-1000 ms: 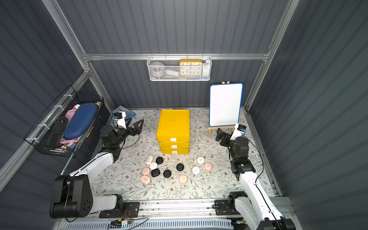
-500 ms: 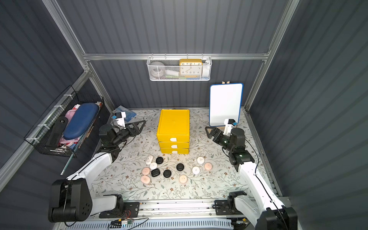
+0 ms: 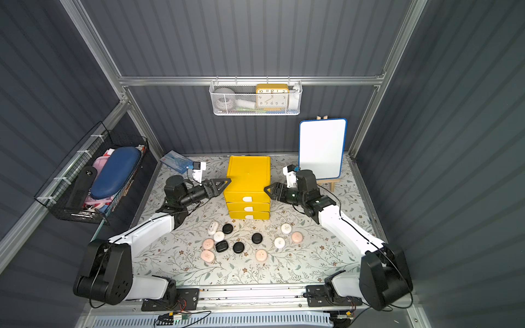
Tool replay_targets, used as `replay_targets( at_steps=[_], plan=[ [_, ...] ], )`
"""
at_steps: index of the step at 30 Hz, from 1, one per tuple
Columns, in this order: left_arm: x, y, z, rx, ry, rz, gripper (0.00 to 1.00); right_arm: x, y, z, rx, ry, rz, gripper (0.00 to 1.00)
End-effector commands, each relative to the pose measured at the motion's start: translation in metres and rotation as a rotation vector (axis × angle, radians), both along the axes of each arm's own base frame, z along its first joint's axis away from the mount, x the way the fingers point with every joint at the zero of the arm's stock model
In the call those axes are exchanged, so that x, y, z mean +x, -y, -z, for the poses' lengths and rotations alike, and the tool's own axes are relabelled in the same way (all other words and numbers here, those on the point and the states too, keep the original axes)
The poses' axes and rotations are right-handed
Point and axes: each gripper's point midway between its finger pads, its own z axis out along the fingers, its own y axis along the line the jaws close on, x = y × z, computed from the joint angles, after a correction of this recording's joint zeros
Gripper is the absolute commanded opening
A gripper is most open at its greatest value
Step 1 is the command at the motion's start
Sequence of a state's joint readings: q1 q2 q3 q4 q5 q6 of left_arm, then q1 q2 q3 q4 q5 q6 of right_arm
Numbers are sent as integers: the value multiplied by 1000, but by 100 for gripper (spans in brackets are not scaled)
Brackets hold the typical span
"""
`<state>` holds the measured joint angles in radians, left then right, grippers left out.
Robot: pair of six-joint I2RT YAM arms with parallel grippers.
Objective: Put the bluetooth earphones in the drawer according to color
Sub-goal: Move the storage box to the center of the board.
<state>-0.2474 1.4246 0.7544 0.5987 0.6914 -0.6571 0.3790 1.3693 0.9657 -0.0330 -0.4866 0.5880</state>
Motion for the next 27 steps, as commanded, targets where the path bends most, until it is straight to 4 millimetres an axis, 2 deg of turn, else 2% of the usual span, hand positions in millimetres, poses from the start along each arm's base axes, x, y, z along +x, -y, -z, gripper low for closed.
replay_targets(
  at_steps=[1, 3, 5, 12, 15, 18, 22, 25, 27],
  plan=[
    [6, 5, -2, -12, -6, 16, 99, 19, -12, -6, -7, 6, -31, 61],
    [8, 9, -2, -12, -12, 24, 99, 33, -20, -5, -16, -4, -49, 54],
    [10, 12, -2, -13, -14, 25, 99, 49, -25, -4, -28, -6, -48, 53],
    [21, 18, 3, 0, -43, 4, 99, 108, -36, 1, -91, 10, -12, 54],
    [29, 17, 7, 8, -64, -25, 99, 124, -30, -7, -115, 7, 21, 58],
    [33, 16, 7, 14, -79, -42, 99, 120, -14, -30, -143, 38, 71, 67],
    [38, 14, 12, 30, -96, -73, 99, 94, 9, -61, -190, 123, 123, 77],
    [40, 17, 17, 35, -116, -69, 99, 71, 24, -63, -210, 132, 146, 90],
    [41, 21, 20, 34, -129, -56, 99, 55, 27, -57, -209, 122, 138, 93]
  ],
)
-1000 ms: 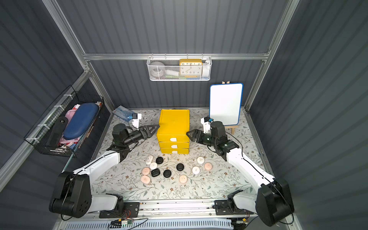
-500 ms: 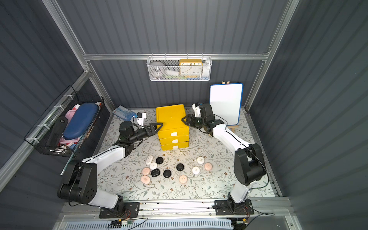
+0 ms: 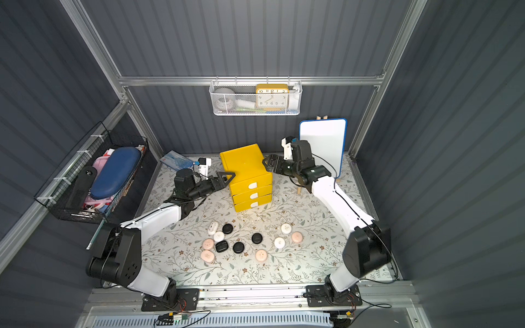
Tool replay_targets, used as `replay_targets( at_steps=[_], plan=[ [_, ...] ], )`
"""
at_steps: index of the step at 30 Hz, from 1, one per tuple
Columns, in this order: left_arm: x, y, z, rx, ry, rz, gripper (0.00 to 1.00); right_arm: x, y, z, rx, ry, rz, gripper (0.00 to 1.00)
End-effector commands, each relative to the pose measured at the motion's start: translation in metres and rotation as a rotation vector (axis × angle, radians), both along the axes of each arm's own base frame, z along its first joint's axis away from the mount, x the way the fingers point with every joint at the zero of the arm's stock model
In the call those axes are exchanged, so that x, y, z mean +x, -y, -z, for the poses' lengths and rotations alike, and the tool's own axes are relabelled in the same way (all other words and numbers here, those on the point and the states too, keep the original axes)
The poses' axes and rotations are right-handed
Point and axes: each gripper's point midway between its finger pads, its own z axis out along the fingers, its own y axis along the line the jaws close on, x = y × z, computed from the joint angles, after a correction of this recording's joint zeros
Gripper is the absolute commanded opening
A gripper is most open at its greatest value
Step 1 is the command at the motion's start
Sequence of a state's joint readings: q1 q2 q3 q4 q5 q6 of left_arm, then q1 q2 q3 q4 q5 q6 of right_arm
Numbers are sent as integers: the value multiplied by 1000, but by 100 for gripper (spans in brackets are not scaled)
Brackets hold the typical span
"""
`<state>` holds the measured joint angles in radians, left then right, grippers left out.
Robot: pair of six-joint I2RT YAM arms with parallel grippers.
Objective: Put the bluetooth earphones in the drawer according to color
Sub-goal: Move the storage box to the center of the board, then open the drawer in the storage box.
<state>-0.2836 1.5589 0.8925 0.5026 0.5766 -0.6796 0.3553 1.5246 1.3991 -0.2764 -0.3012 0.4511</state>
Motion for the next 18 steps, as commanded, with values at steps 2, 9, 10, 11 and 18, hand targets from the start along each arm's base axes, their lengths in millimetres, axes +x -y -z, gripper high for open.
replay_targets(
  at_steps=[2, 9, 10, 11, 18],
  plan=[
    [2, 16, 5, -2, -34, 39, 99, -29, 11, 30, -37, -59, 0, 94],
    [0, 41, 7, 9, -50, 83, 98, -63, -13, 63, 29, -110, -90, 86],
    [0, 41, 9, 12, -56, 83, 98, -63, -15, 67, 33, -112, -94, 84],
    [1, 41, 10, 14, -59, 79, 98, -62, -17, 70, 29, -118, -94, 82],
    [-2, 31, 16, 67, -69, 34, 99, -42, -24, 79, -7, -122, -83, 78]
  ],
)
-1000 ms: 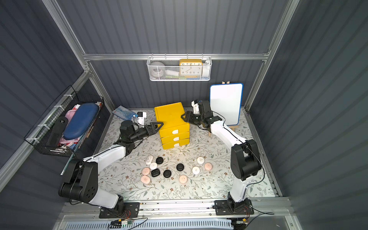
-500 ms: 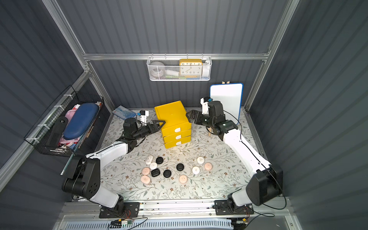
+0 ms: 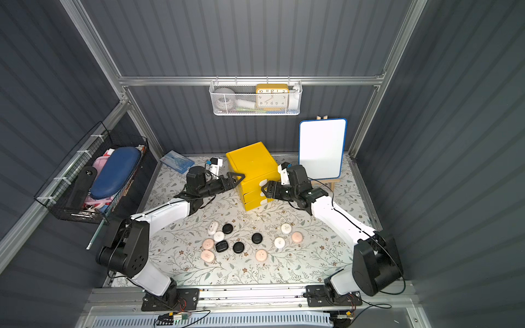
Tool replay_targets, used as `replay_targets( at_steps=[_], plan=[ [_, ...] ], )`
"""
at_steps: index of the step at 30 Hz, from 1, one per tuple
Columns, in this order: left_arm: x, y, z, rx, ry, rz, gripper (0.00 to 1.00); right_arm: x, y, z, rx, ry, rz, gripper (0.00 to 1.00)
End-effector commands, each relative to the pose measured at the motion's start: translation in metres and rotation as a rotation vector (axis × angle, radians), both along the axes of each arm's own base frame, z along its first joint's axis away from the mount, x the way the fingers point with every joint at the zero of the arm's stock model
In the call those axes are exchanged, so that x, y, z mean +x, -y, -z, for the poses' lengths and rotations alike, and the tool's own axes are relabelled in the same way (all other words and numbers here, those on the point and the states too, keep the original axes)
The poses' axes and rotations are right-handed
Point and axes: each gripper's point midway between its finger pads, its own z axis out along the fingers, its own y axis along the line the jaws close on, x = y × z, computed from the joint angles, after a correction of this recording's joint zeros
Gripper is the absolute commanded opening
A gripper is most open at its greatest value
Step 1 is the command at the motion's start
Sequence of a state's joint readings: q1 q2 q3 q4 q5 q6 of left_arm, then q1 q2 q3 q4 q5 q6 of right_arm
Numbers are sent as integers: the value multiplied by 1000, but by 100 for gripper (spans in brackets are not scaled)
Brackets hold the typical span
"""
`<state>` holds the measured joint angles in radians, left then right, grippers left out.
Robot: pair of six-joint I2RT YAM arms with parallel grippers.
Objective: Put the bluetooth earphones in the drawer according to color
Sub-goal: Open the drawer in the storage box.
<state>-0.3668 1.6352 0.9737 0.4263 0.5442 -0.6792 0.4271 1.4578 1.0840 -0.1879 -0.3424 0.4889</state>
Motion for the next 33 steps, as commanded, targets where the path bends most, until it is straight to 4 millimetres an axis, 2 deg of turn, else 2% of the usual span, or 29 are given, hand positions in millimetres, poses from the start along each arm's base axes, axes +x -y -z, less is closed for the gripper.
replay_targets(
  at_steps=[1, 7, 9, 16, 18, 21, 26, 33],
  plan=[
    [-3, -6, 3, 47, -2, -21, 99, 17, -5, -14, 6, 59, 11, 78],
    [-2, -6, 9, 79, -20, -12, 99, 34, -11, -16, 46, 91, 34, 74],
    [1, -4, 10, 85, -21, -10, 99, 39, -14, -16, 67, 93, 41, 70],
    [3, -7, 11, 98, -25, -27, 99, 49, -24, -22, 127, 93, 30, 69],
    [3, -8, 12, 102, -28, -34, 99, 52, -28, -23, 142, 87, 21, 66],
    [4, -8, 14, 105, -33, -35, 99, 54, -32, -23, 157, 79, 6, 61],
    [6, -7, 17, 110, -38, -33, 99, 57, -34, -20, 161, 72, 5, 60],
    [7, -7, 19, 113, -43, -35, 99, 57, -32, -17, 159, 69, 12, 49]
  ],
)
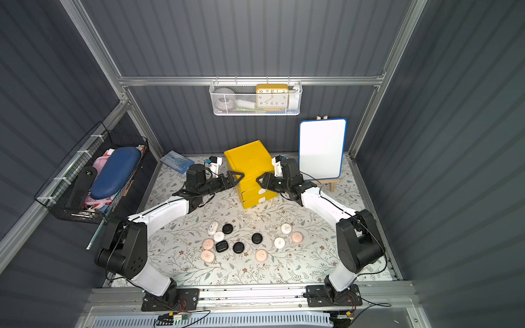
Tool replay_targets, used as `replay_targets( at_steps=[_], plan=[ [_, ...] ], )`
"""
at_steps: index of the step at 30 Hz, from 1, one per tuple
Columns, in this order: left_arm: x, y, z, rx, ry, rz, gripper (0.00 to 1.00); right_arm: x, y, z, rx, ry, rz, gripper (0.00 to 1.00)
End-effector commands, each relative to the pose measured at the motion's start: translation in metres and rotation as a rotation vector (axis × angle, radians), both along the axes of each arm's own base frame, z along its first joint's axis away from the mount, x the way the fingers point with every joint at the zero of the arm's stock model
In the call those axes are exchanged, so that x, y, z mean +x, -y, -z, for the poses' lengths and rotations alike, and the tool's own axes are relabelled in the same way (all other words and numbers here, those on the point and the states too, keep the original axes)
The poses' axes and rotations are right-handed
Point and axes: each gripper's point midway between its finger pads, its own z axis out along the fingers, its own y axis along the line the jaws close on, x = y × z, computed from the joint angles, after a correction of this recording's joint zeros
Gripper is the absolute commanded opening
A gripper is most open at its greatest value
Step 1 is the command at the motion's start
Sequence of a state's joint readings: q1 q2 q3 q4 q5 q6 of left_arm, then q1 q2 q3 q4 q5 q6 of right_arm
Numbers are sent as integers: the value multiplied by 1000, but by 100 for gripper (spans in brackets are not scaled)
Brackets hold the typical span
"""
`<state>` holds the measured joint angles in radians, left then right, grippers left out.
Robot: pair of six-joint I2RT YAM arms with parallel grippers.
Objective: Put the bluetooth earphones in the drawer according to color
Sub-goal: Open the drawer in the storage box.
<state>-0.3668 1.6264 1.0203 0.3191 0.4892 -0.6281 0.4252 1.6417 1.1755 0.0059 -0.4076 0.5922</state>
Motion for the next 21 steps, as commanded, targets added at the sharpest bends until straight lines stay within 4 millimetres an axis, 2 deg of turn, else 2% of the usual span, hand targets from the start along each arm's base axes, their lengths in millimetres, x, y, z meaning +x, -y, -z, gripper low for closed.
replay_targets(
  at_steps=[1, 8, 11, 16, 21],
  plan=[
    [0, -1, 20, 50, -45, 0, 99, 11, -1, -18, 28, 61, 14, 47],
    [0, -2, 21, 54, -52, -8, 99, 3, 4, -16, 7, 49, 13, 37],
    [1, -4, 22, 58, -55, -15, 99, -5, 9, -12, -4, 42, 16, 36],
    [3, -6, 24, 64, -58, -29, 99, -28, 18, -5, -22, 25, 5, 35],
    [4, -7, 26, 70, -65, -38, 99, -60, 35, 7, -61, 6, 5, 35]
  ],
)
